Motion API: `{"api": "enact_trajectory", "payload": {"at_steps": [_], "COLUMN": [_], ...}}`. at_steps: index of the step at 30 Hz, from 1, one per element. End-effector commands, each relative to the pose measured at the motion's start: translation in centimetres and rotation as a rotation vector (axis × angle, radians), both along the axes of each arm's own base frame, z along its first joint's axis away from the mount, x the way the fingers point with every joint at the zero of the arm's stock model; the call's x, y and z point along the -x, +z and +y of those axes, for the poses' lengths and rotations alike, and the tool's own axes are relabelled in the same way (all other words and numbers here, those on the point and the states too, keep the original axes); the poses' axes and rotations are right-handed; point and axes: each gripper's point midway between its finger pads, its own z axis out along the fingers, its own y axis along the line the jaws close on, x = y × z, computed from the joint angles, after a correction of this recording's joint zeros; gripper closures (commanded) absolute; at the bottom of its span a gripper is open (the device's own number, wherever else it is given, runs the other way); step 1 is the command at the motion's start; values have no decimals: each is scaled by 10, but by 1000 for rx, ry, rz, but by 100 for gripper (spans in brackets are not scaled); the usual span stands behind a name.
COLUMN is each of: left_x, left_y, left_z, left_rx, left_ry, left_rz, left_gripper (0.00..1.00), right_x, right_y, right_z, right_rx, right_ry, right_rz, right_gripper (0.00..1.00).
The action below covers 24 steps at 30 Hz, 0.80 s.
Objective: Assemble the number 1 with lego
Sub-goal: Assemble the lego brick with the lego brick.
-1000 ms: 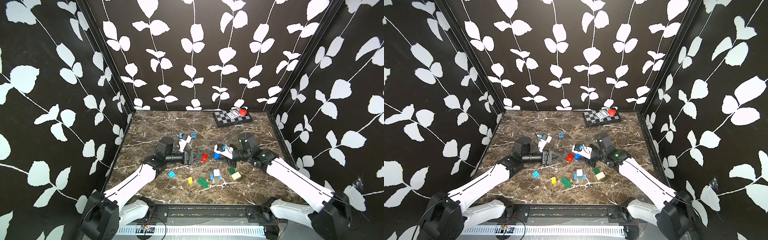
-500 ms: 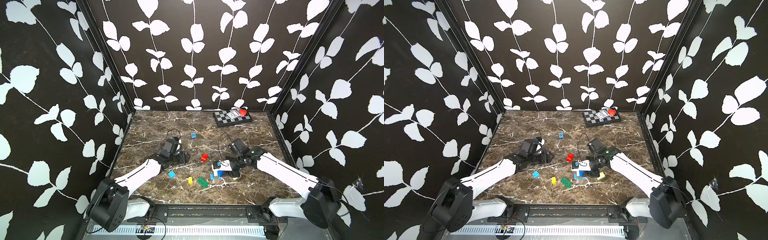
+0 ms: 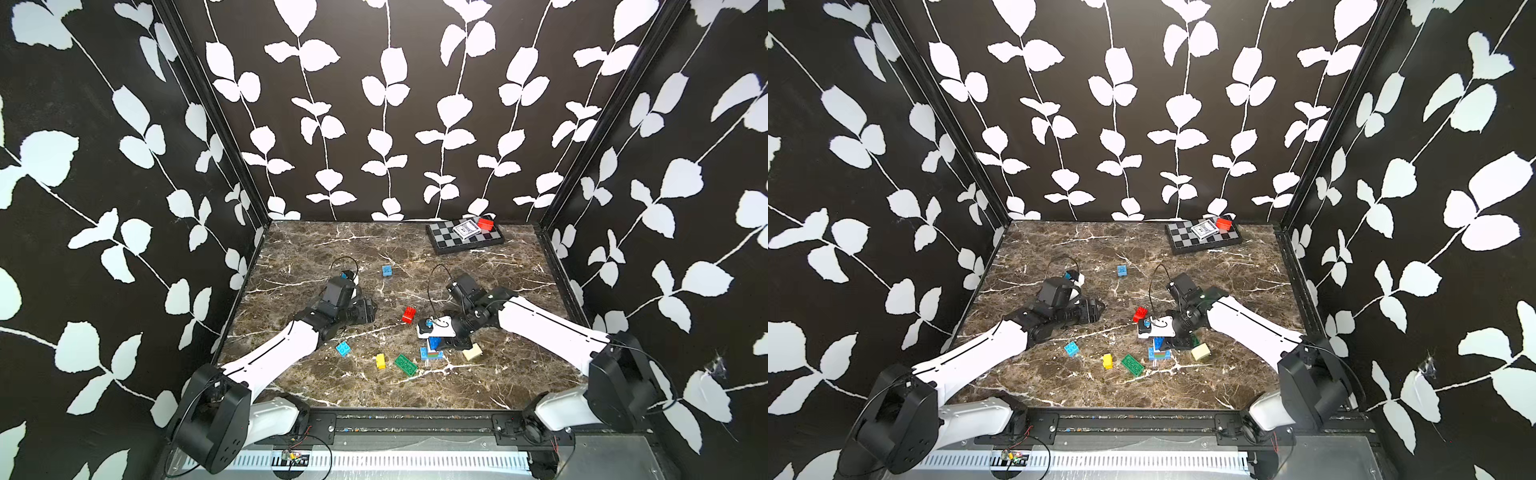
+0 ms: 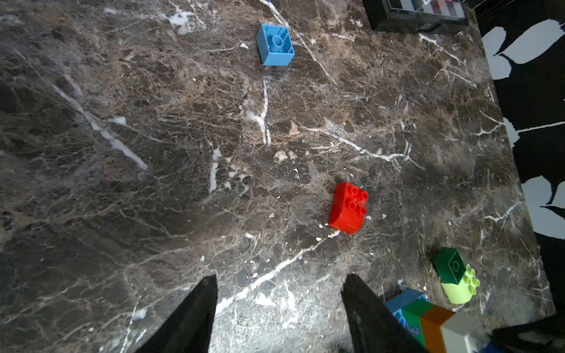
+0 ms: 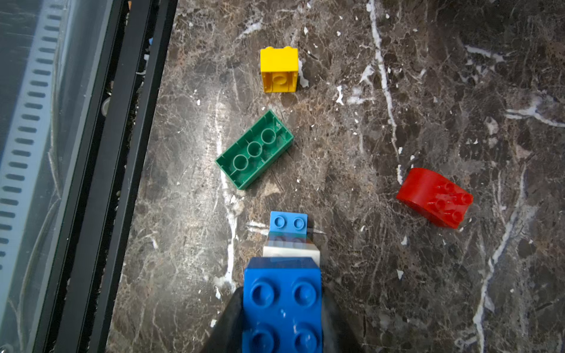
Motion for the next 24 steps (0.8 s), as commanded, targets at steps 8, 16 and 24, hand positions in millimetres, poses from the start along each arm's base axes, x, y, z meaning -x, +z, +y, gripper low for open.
{"api": "enact_trajectory", "payload": {"at_steps": [8,16,24], "left_x": [-3,-4,-4], "left_y": [4,3,2], "left_z": [2,1,2], "left_rx": [2,-1,-1], "left_ry": [1,-2,-2], "left_rz": [-31,-32,-33], "left_gripper": [32,33,33], "right_x": [-7,3,9], "right_y": [1,-14,-27], "right_z": [5,-8,-19], "right_rx": [9,80,137], "right_ry": [10,10,26], "right_rz": [-10,36,52], "right_gripper": [86,87,88]}}
